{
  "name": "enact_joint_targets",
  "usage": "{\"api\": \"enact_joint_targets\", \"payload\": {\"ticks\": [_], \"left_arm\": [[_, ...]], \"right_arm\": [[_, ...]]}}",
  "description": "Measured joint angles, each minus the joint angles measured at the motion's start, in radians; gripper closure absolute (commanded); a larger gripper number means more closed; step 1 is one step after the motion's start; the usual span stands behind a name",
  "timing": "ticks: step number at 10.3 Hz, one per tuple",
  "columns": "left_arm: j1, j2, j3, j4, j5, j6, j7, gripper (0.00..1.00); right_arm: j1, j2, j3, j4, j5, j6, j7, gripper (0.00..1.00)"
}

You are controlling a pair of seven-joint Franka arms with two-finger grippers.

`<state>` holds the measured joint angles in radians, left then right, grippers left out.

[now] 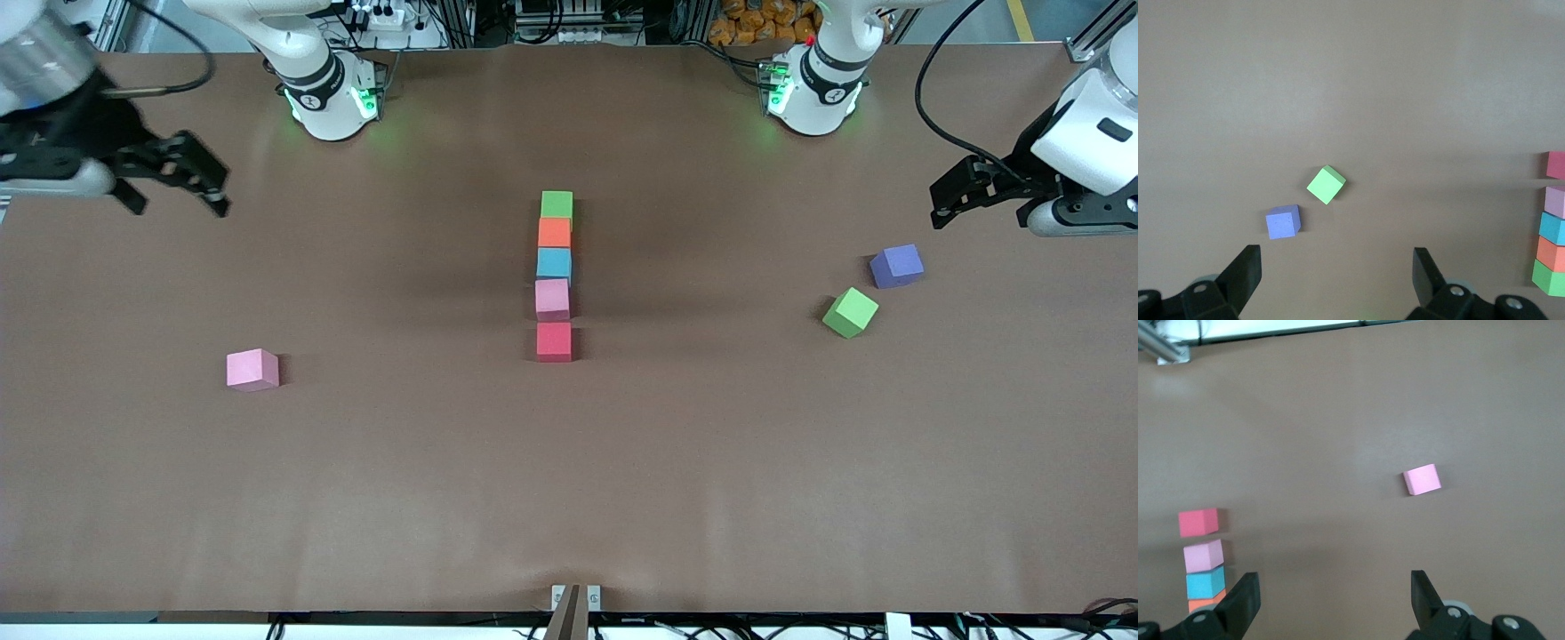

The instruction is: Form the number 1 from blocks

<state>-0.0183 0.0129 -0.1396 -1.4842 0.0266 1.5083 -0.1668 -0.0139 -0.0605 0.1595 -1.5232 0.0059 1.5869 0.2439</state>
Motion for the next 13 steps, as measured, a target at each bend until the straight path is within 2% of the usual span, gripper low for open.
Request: {"api": "enact_joint_targets", "payload": {"ticks": [3,8,9,11,13], "left_arm": [[0.020,0.000,0.001,0.000,-0.020,0.000,-0.001,0.00],[0.032,0.000,0.001,0.000,-0.021,0.000,-0.001,0.00],[0.032,0.000,0.001,0.000,-0.021,0.000,-0.001,0.00],[0.032,0.000,0.001,0.000,-0.021,0.000,-0.001,0.00],[0.032,0.002,0.001,0.000,-0.021,0.000,-0.001,0.00]], "right_arm": [[-0.080,0.008,-0.002,0.007,0.006,-0.014,-0.144,0.00],[-0.086,0.009,0.000,0.027,0.008,-0.044,-0.167,0.00],[-0.073,0.009,-0.016,0.028,0.008,-0.046,-0.168,0.00],[-0.005,0.009,-0.090,0.031,0.008,-0.047,-0.170,0.00],[0.011,0.009,-0.104,0.032,0.008,-0.048,-0.170,0.00]]}}
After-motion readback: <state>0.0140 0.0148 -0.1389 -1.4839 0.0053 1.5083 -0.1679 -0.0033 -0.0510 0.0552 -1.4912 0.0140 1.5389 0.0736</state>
